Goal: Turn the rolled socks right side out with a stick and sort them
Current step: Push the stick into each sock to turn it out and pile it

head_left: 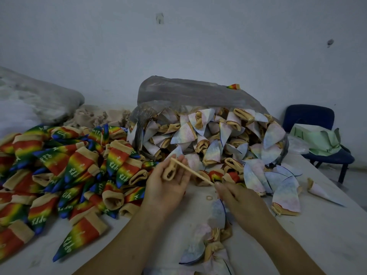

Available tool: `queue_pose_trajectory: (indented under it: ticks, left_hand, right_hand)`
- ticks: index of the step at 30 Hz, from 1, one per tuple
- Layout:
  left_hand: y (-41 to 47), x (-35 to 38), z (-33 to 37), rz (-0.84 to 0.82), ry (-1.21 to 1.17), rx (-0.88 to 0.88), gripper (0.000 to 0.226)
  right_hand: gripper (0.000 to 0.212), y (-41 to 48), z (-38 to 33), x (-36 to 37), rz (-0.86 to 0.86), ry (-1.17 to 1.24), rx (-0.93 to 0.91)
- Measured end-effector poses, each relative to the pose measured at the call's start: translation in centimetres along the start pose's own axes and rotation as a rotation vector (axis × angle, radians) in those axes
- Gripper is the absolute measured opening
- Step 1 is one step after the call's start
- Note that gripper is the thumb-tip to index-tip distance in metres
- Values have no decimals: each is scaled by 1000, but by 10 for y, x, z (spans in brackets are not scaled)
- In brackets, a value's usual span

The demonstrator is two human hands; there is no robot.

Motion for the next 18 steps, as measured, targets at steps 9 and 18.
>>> queue_pose_trajectory:
  ticks: [9,18]
  left_hand:
    - [4,-3,4,8,-16,-17,15]
    - [6,7,-11,54,134,14,19]
  right_hand:
    - [64,1,2,-14,101,-286,-87]
    - [58,3,4,-19,105,-339,-46]
Point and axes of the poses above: each hand's wrist, its own y-axis towards the middle knuckle, its own x-axis out of the palm, z = x × y, the point moved 9 cm from there along y, towards the middle knuckle, and after that the axes turned 12 degrees about -y, right-handed, at the moved point
